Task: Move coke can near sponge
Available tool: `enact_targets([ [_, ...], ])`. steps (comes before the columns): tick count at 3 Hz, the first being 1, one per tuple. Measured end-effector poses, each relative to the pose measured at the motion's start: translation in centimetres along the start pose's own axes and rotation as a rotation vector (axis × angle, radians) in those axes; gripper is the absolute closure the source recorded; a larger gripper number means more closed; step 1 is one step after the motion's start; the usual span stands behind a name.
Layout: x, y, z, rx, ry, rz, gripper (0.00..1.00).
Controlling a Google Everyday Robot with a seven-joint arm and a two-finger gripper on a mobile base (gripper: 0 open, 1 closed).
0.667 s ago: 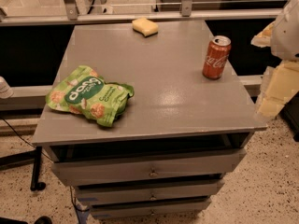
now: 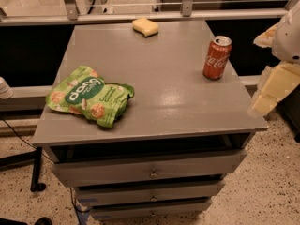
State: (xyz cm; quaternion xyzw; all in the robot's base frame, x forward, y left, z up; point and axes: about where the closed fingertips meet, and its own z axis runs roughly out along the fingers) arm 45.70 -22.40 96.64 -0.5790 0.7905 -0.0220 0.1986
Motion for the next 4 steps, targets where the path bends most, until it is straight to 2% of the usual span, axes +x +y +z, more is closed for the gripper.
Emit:
enact_targets([
  [2, 2.1, -8.3, 4.4, 0.144, -0.184, 0.176, 0.0],
  [3, 2.9, -11.8, 6.5, 0.194, -0.28, 0.268, 0.0],
  [4, 2.7, -14.2, 8.8, 0.212, -0.398, 0.349, 0.0],
])
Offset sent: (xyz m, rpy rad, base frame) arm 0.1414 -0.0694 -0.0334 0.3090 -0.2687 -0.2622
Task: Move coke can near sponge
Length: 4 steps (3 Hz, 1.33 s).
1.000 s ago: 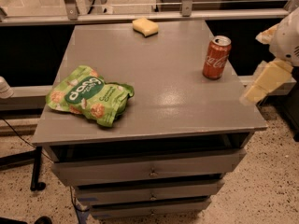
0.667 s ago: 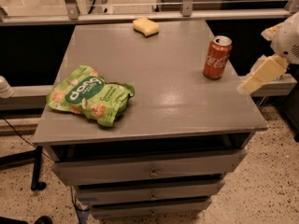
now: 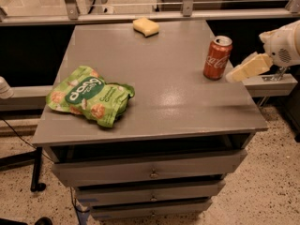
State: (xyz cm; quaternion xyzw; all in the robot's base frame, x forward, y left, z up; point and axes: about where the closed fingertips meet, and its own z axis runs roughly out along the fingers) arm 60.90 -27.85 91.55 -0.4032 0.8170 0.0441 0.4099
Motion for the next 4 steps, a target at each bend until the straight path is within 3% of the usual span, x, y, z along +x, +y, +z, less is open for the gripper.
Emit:
enact_targets([
  [2, -1.0, -1.0, 4.9, -0.037, -0.23, 0.136, 0.0],
  [3, -2.3, -0.6, 6.9, -0.069, -0.327, 0.166, 0.0],
  [4, -3.6, 0.1, 8.2, -0.103, -0.393, 0.175, 0.18],
])
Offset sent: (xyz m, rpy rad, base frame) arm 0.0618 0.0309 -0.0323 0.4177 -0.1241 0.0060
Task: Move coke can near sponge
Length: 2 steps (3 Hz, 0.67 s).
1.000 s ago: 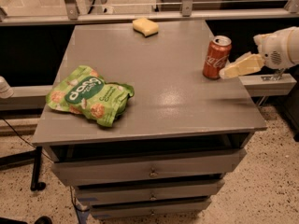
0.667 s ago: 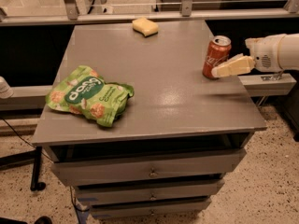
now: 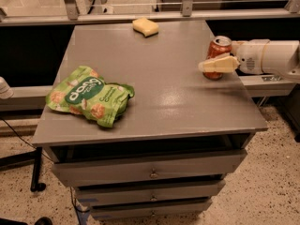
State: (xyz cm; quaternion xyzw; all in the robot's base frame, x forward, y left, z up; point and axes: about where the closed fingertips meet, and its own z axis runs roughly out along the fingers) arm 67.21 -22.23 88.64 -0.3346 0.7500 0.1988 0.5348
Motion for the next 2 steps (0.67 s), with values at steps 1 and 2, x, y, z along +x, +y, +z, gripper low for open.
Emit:
enact_targets([
  [1, -0.6, 0.6, 1.0, -0.024, -0.047, -0.005, 0.41],
  [2, -2.0, 0.7, 1.1, -0.025, -0.086, -0.047, 0.64],
])
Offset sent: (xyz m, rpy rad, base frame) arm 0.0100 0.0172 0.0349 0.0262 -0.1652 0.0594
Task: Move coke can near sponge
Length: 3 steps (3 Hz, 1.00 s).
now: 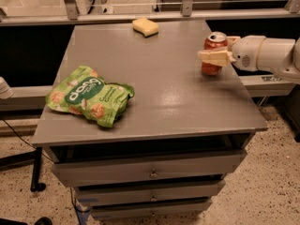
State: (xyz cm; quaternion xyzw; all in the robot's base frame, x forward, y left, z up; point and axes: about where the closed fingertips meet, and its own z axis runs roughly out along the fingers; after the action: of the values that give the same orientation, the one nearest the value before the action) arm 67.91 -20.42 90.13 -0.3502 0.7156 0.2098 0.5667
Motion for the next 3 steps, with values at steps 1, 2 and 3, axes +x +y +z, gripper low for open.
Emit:
enact_targets([
  [1, -2.3, -0.6, -0.3, 0.01, -0.032, -0.071, 0.86],
  [2, -5.6, -2.0, -2.0, 0.051, -0.046, -0.141, 1.0],
  [3, -5.6, -2.0, -2.0, 0.05, -0.046, -0.141, 1.0],
])
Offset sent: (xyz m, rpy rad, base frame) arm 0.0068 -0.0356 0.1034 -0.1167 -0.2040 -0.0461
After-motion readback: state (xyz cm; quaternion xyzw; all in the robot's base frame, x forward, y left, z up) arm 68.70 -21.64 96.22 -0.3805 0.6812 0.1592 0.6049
